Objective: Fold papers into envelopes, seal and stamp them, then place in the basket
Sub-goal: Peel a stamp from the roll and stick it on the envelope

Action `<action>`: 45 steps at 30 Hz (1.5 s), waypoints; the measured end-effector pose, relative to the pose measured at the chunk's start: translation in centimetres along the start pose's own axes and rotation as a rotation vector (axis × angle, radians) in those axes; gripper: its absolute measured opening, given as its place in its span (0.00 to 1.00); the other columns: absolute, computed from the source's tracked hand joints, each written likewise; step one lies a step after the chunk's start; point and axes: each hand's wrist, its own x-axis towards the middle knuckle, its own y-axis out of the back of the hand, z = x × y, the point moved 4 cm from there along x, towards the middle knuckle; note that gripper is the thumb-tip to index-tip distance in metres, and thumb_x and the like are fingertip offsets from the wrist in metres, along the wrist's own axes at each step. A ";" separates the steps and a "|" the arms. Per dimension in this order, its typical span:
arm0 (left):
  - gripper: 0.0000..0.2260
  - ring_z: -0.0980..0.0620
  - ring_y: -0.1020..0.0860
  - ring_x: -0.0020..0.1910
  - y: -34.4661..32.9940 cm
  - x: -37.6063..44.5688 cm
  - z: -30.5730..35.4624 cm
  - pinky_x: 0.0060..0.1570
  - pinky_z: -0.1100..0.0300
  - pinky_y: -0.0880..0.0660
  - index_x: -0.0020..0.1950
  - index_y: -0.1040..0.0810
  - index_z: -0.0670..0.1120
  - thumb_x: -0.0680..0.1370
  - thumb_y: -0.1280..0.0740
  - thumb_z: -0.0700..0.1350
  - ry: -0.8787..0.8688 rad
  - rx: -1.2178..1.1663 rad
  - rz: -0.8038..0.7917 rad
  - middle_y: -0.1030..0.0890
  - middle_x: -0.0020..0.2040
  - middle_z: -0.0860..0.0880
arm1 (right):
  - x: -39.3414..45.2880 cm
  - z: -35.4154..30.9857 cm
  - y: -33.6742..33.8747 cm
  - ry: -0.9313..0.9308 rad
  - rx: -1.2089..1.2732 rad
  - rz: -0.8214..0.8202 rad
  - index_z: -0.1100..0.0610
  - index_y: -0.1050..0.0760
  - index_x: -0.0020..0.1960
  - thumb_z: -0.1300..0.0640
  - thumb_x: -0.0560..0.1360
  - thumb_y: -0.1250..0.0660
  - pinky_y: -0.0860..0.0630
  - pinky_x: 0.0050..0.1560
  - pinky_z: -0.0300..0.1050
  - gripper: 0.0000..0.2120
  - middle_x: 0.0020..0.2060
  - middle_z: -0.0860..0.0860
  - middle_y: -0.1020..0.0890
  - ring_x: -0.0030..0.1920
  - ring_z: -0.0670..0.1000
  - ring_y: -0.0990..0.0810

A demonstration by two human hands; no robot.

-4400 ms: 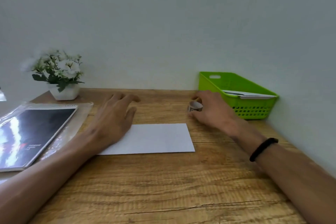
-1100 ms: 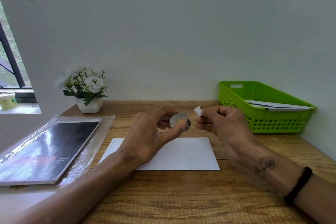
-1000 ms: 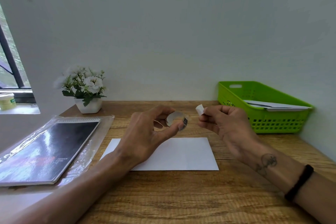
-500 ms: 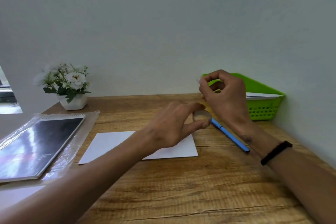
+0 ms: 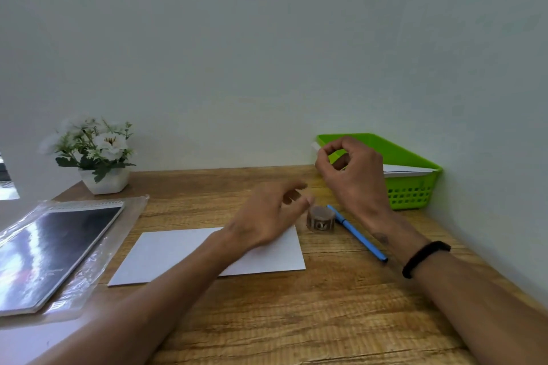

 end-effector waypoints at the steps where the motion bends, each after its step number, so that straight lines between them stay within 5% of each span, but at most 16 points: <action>1: 0.19 0.66 0.20 0.52 1.0 0.0 0.0 0.49 0.71 0.28 0.71 0.22 0.54 0.83 0.36 0.60 0.018 -0.042 0.076 0.16 0.58 0.57 | -0.1 -0.1 -0.1 0.026 -0.020 0.000 0.53 0.19 0.45 0.54 0.76 0.28 0.19 0.39 0.50 0.03 0.38 0.45 0.17 0.34 0.43 0.19; 7: 0.12 0.61 0.15 0.51 4.4 -2.2 0.6 0.56 0.56 0.18 0.55 0.14 0.54 0.81 0.32 0.58 0.178 -0.589 0.234 0.12 0.49 0.56 | -1.9 -3.1 -1.8 0.303 -0.011 -0.054 0.57 0.18 0.47 0.54 0.77 0.27 0.18 0.39 0.49 0.06 0.55 0.50 0.24 0.45 0.47 0.20; 13: 0.14 0.51 0.13 0.53 4.0 -3.5 -0.4 0.59 0.53 0.20 0.57 0.14 0.43 0.80 0.29 0.53 0.270 -0.866 0.206 0.12 0.50 0.47 | -3.2 -4.5 -2.3 0.335 0.043 -0.108 0.58 0.18 0.46 0.58 0.77 0.25 0.24 0.55 0.37 0.04 0.56 0.51 0.25 0.56 0.48 0.21; 18: 0.13 0.52 0.15 0.48 3.7 -3.5 -1.6 0.52 0.57 0.20 0.59 0.15 0.41 0.80 0.27 0.48 0.346 -0.971 0.202 0.12 0.52 0.43 | -3.5 -4.5 -2.7 0.332 0.094 -0.181 0.55 0.17 0.48 0.59 0.74 0.23 0.23 0.57 0.36 0.04 0.56 0.50 0.22 0.58 0.44 0.21; 23: 0.10 0.53 0.17 0.44 3.9 -3.4 -2.4 0.53 0.56 0.20 0.57 0.14 0.42 0.80 0.27 0.46 0.410 -0.997 0.234 0.13 0.45 0.47 | -3.7 -4.2 -3.1 0.225 0.185 -0.252 0.53 0.15 0.52 0.55 0.76 0.24 0.17 0.53 0.43 0.06 0.56 0.46 0.21 0.55 0.45 0.18; 27: 0.10 0.54 0.17 0.45 3.9 -3.3 -2.4 0.54 0.56 0.19 0.58 0.14 0.43 0.81 0.28 0.47 0.406 -0.979 0.216 0.12 0.49 0.46 | -3.6 -3.8 -3.3 0.151 0.228 -0.281 0.52 0.15 0.53 0.56 0.76 0.24 0.16 0.51 0.45 0.06 0.57 0.45 0.21 0.49 0.45 0.15; 33: 0.14 0.54 0.17 0.46 4.2 -3.3 -2.7 0.56 0.56 0.19 0.58 0.13 0.45 0.76 0.24 0.50 0.370 -0.978 0.202 0.12 0.51 0.47 | -3.7 -3.9 -3.7 0.149 0.254 -0.349 0.51 0.15 0.56 0.58 0.77 0.26 0.16 0.55 0.44 0.08 0.60 0.44 0.21 0.56 0.46 0.17; 39: 0.12 0.54 0.18 0.47 4.3 -3.2 -3.2 0.57 0.55 0.19 0.59 0.13 0.45 0.78 0.25 0.48 0.366 -0.947 0.179 0.12 0.52 0.47 | -3.3 -3.4 -3.5 -0.135 0.498 -0.329 0.55 0.14 0.48 0.65 0.76 0.26 0.15 0.53 0.46 0.06 0.46 0.43 0.12 0.49 0.43 0.13; 45: 0.10 0.54 0.18 0.45 4.4 -3.2 -3.4 0.58 0.52 0.19 0.58 0.14 0.46 0.79 0.25 0.48 0.353 -0.881 0.205 0.11 0.49 0.47 | -3.0 -2.5 -3.6 -0.278 0.629 -0.319 0.59 0.15 0.48 0.65 0.76 0.25 0.14 0.51 0.57 0.03 0.41 0.55 0.11 0.44 0.56 0.11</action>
